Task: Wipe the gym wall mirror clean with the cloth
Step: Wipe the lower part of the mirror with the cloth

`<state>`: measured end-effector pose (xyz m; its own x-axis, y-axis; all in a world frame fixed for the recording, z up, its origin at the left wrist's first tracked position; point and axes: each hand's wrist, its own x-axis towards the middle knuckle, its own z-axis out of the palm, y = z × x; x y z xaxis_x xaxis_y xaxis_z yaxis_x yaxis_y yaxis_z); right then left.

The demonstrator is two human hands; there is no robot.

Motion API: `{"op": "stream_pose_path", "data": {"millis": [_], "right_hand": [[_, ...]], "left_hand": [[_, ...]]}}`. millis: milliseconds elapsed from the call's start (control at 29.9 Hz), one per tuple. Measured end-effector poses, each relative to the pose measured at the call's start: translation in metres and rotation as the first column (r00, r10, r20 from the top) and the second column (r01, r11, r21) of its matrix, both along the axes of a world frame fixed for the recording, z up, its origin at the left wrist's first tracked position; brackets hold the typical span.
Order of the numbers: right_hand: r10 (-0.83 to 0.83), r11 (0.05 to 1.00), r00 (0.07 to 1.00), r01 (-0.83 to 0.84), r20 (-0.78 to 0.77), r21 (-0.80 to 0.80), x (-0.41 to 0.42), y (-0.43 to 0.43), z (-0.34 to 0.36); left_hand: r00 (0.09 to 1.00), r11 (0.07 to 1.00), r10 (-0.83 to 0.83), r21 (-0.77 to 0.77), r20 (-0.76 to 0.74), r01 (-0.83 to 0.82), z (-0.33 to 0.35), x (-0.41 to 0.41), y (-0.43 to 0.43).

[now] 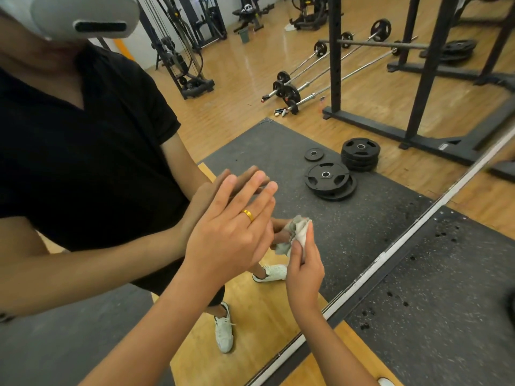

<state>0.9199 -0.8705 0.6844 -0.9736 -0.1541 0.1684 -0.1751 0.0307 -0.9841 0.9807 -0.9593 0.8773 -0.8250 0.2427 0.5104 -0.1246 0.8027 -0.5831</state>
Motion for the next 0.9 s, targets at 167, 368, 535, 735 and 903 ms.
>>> {"op": "stream_pose_path", "data": {"millis": [167,368,535,735,903], "right_hand": [[0.011,0.994,1.0,-0.014,-0.026,-0.108,0.01,-0.013,0.039],[0.011,0.999,0.983,-0.02,-0.185,-0.049,0.02,-0.018,0.03],[-0.016,1.0,0.995,0.014,-0.096,-0.016,0.023,-0.016,0.01],[-0.084,0.995,0.996,0.084,0.003,-0.06,0.029,-0.024,0.017],[-0.15,0.983,0.981,0.161,0.123,-0.085,0.043,-0.034,0.036]], "left_hand": [[1.0,1.0,-0.001,0.0,-0.012,0.001,0.0,-0.001,0.001],[0.999,0.997,-0.026,0.076,0.03,0.024,0.001,0.001,0.003],[0.995,0.979,-0.05,0.201,0.084,0.033,0.007,0.029,0.012],[0.999,0.984,0.032,0.177,0.026,-0.036,0.013,0.097,-0.009],[0.998,0.999,0.028,-0.024,0.054,-0.026,0.005,0.112,-0.032]]}}
